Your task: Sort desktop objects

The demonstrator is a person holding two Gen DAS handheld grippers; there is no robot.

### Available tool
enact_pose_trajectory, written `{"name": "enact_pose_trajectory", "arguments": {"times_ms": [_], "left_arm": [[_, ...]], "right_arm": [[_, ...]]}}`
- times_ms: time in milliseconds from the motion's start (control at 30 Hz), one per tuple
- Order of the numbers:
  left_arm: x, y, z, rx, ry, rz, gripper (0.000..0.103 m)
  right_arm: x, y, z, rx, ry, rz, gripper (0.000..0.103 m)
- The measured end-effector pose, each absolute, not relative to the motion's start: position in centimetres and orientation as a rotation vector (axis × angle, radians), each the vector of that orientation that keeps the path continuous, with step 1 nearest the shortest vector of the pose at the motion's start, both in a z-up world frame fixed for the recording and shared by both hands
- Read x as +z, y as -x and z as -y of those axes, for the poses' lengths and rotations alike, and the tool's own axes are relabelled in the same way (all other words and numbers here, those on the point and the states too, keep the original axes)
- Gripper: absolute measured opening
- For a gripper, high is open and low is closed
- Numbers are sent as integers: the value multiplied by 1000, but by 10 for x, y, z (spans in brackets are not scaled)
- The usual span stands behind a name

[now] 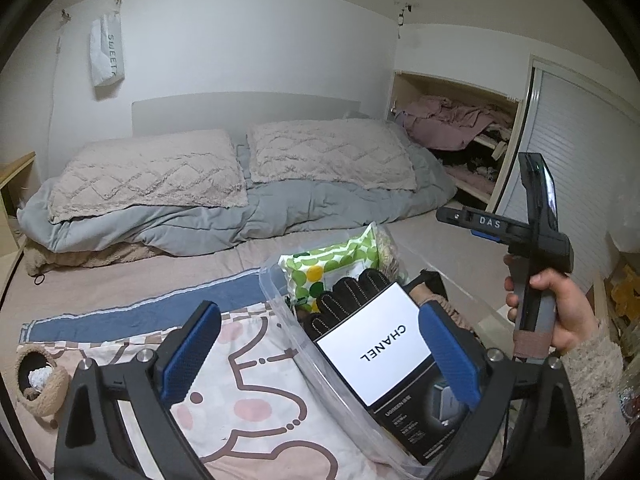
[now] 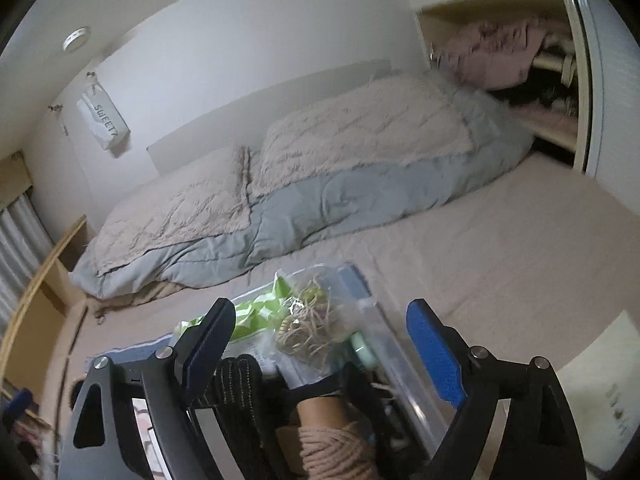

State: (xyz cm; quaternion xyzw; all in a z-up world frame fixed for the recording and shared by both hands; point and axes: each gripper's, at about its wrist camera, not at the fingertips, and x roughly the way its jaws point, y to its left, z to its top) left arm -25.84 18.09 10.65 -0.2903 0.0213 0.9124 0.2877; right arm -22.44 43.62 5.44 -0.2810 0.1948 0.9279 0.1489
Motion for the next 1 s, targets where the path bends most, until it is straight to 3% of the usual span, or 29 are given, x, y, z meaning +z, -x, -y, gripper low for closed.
{"name": "enact_pose_trajectory", "arguments": {"times_ms": [67,100,167,633,1000], "left_arm": [[110,254,-179,2450,762,-55,103],[112,252,-179,2462,755,-56,103],[114,249,-178,2477,746,-58,103],[129,214,-162,2527,666,-13,103],[108,183,-140,2567,679,-30,103]], "right_arm": [[60,217,-432,2677,767,-547,90],[62,215,-430,2677,751,-537,98],[66,209,-424,2680,728,-509,103],[65,141,-381,2739,627,-424,103],[82,83,-339,2818,542,-286,103]]}}
